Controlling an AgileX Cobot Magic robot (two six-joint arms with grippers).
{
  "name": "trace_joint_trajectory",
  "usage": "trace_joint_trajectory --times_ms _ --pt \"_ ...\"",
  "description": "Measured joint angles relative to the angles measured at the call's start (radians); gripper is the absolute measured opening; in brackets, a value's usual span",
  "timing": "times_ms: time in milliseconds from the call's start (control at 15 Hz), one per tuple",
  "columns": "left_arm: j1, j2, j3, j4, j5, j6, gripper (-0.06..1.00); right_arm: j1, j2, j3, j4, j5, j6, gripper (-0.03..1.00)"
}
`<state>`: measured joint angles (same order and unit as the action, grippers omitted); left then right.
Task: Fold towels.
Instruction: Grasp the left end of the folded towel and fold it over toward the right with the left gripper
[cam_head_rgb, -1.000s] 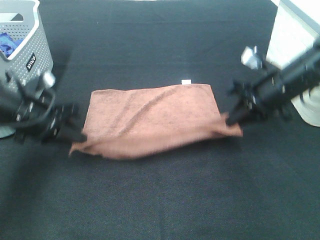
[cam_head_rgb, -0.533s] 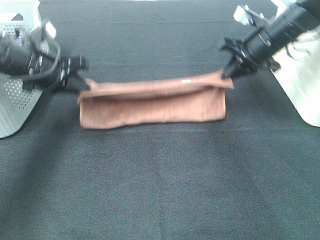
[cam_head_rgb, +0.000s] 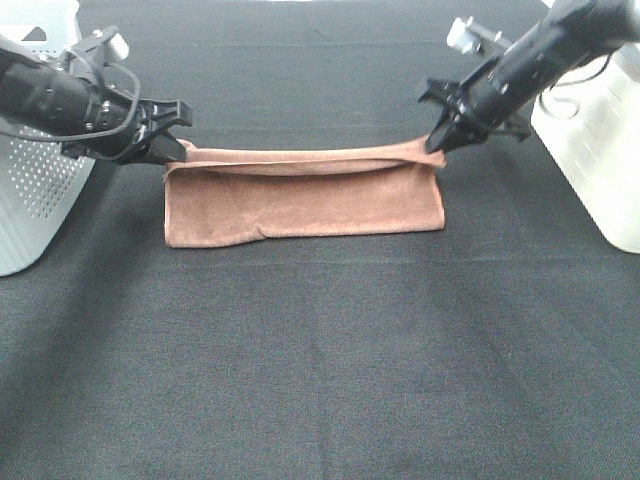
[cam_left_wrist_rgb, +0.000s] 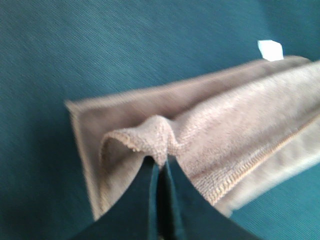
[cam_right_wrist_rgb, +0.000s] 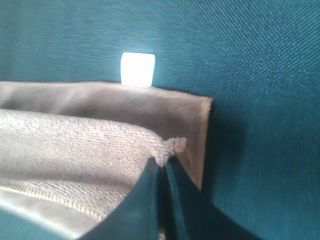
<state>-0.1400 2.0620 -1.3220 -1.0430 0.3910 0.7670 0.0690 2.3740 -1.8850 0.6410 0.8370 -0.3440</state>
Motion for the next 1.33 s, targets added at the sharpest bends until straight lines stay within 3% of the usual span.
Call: trace_joint_trajectory --times_ms 267,467,733,867,1067,1333 --pt "0.0 0.062 -0.006 0.008 -0.031 0.0 0.0 0.002 0.044 -0.001 0.0 -0.062 0.001 0.02" --pt "0.0 0.091 -0.007 0.007 -0.043 0.0 0.02 0.002 0.055 -0.001 0.0 -0.071 0.001 0.1" --pt "0.0 0.099 -0.007 0.007 -0.052 0.0 0.5 0.002 0.067 -0.001 -0.001 -0.083 0.004 0.6" --pt "0.0 0.099 -0.007 0.007 -0.05 0.0 0.67 0.002 0.06 -0.001 -0.026 -0.052 0.008 0.75" --pt "0.0 0.085 -0.007 0.064 -0.032 -0.017 0.71 0.002 0.021 -0.001 -0.185 0.062 0.125 0.79" --pt "0.015 0.074 -0.008 0.26 -0.03 -0.244 0.72 0.001 0.021 -0.002 -0.277 0.122 0.213 0.79"
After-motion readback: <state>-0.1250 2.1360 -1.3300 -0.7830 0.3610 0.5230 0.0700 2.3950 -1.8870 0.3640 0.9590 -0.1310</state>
